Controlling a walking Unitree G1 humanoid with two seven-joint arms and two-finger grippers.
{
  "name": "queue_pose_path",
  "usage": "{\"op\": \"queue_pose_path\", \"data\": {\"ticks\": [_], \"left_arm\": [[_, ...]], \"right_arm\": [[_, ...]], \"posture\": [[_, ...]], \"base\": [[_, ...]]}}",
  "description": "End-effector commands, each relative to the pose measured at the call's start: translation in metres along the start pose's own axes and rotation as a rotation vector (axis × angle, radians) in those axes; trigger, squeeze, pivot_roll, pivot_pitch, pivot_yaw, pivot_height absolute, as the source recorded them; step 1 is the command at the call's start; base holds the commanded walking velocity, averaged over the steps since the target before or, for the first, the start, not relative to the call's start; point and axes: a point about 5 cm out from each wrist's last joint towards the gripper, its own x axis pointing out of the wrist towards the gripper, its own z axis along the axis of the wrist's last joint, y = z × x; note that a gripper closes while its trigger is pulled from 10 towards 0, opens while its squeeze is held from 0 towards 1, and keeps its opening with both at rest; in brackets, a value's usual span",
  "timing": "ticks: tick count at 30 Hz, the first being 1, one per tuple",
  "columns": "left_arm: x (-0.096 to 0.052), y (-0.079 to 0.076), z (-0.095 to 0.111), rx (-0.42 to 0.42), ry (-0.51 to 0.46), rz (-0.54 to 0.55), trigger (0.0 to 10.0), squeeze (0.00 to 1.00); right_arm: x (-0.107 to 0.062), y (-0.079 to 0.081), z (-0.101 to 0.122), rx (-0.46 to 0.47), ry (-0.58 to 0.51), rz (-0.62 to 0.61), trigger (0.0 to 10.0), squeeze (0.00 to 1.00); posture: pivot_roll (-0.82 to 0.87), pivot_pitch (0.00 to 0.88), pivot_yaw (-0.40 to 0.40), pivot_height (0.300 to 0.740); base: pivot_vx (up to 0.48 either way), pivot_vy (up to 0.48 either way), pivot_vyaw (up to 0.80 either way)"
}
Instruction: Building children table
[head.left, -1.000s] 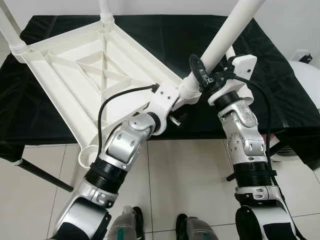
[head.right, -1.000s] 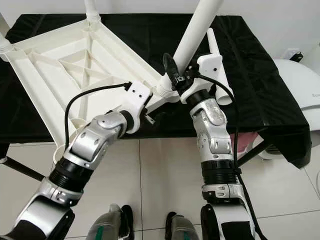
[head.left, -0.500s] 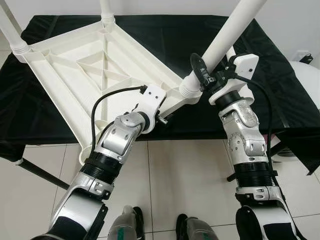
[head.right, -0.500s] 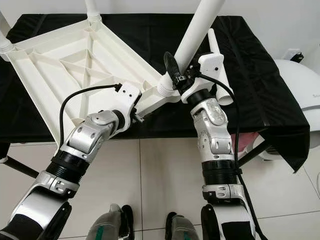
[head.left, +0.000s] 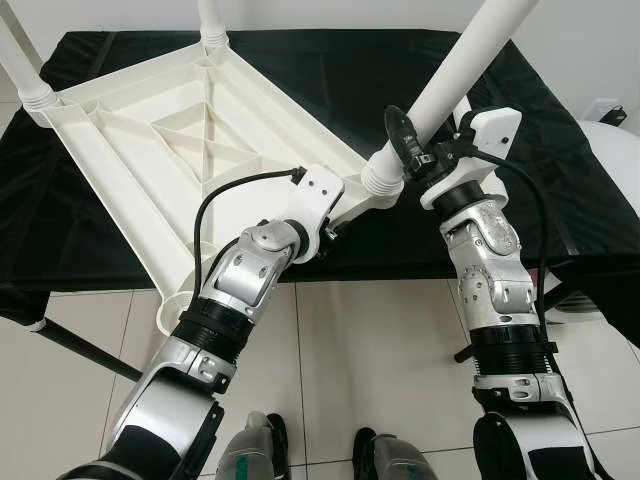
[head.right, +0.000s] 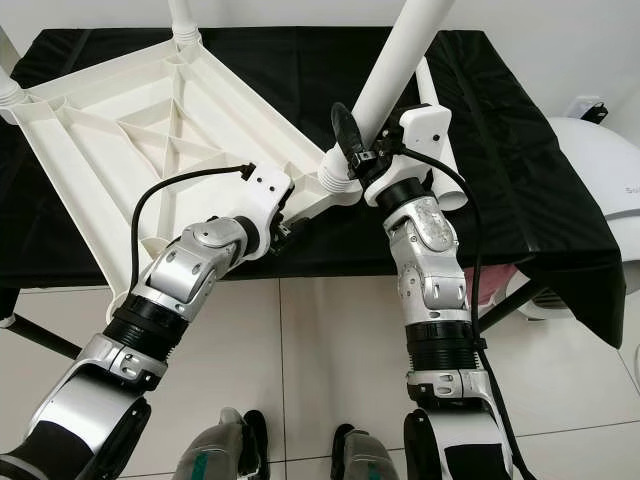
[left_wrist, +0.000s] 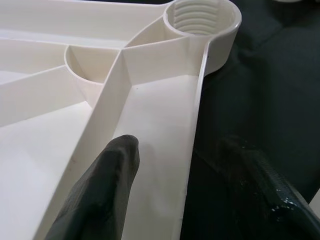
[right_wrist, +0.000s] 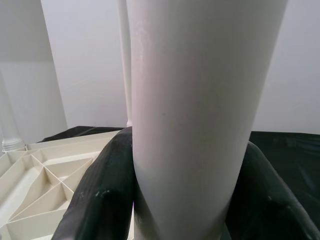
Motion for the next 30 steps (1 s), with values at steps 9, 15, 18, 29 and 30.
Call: {"op": "queue_pose_path", "data": {"ticks": [9,15,18,29,30], "left_arm": [[0.0023,-0.0075,-0.0090,0.049,0.047,-0.097,10.0,0.00],[0.0036,-0.0080,-0.0104,0.060,0.061,-0.109,10.0,0.00],[0.0037,-0.0084,-0.0106,0.064,0.061,-0.113,10.0,0.00],[-0.0046,-0.0074,-0.0114,0.131,0.068,-0.177,0.7,0.00],[-0.0046,-0.0074,-0.0114,0.131,0.068,-0.177,0.7,0.00]], "right_arm": [[-0.0021,-0.0022,0.0045,-0.011,-0.015,-0.005,10.0,0.00],[-0.0030,-0.0019,0.0039,-0.011,-0.013,-0.009,10.0,0.00],[-0.0032,-0.0018,0.0037,-0.012,-0.012,-0.009,10.0,0.00],[-0.0027,-0.0014,0.0035,-0.013,-0.012,-0.001,10.0,0.00],[-0.0027,-0.0014,0.0035,-0.013,-0.012,-0.001,10.0,0.00]], "posture": [[-0.08,0.160,0.025,0.740],[-0.09,0.155,0.028,0.740],[-0.09,0.155,0.028,0.740],[-0.08,0.139,0.026,0.740],[-0.08,0.139,0.026,0.740]], "base": [[0.000,0.000,0.00],[0.000,0.000,0.00],[0.000,0.000,0.00],[0.000,0.000,0.00],[0.000,0.000,0.00]]}}
